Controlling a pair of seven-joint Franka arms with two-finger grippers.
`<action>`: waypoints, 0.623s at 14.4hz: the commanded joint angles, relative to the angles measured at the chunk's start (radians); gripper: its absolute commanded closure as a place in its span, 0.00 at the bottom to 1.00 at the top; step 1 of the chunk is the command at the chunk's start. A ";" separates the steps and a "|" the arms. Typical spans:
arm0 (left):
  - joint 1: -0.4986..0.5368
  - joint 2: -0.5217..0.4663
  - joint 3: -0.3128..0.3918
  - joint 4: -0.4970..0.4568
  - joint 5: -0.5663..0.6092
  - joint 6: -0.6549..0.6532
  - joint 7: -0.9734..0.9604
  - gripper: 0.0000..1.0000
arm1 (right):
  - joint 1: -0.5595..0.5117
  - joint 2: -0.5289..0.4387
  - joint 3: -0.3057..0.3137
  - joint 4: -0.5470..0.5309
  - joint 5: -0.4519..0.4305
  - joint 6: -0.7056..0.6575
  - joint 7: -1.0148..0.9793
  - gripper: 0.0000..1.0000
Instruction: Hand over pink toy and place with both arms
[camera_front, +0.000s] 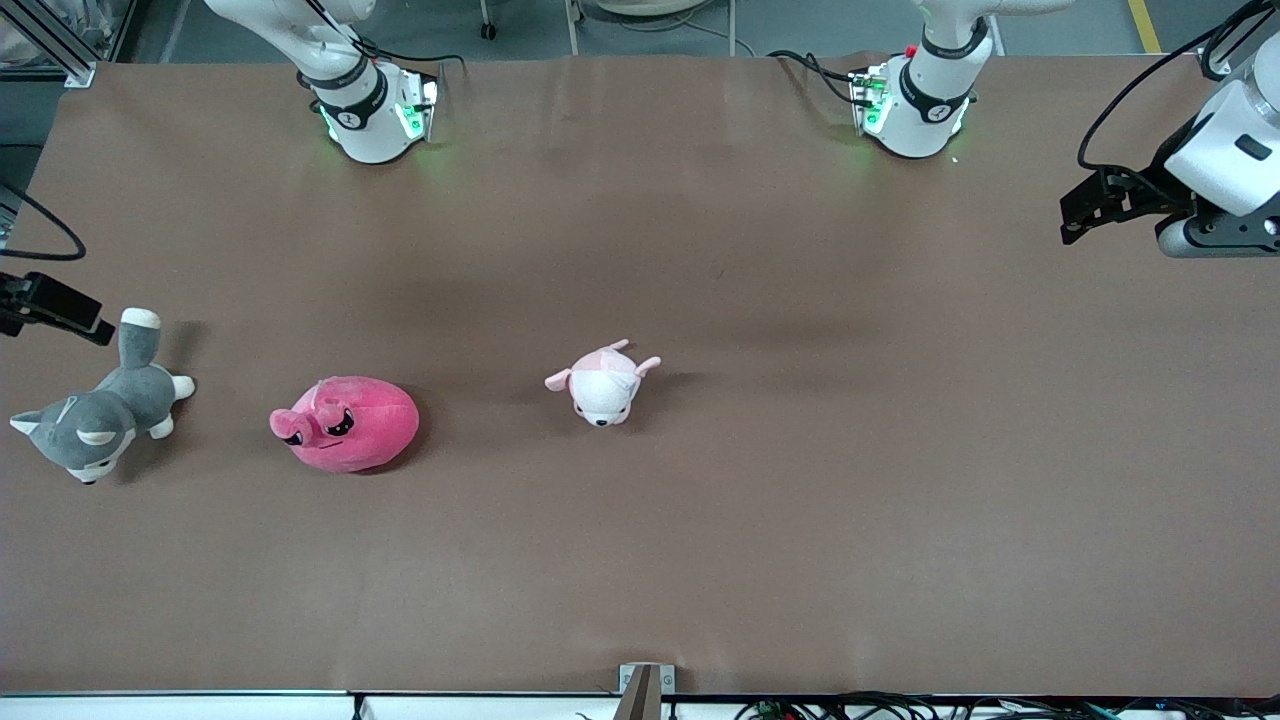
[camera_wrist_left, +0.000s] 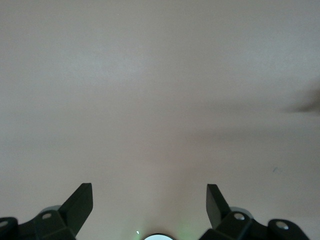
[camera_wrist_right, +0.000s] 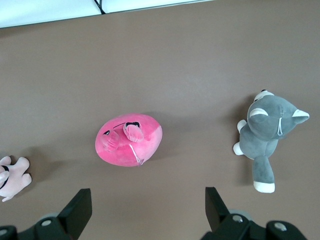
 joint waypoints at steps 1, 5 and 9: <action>0.005 -0.023 -0.003 -0.017 -0.012 0.004 0.015 0.00 | -0.015 -0.112 0.010 -0.168 -0.015 0.096 -0.058 0.00; 0.004 -0.040 -0.010 -0.019 -0.005 -0.018 0.015 0.00 | -0.015 -0.177 0.011 -0.243 -0.015 0.112 -0.058 0.00; 0.004 -0.048 -0.012 -0.017 -0.012 -0.029 0.009 0.00 | -0.015 -0.243 0.011 -0.318 -0.015 0.110 -0.060 0.00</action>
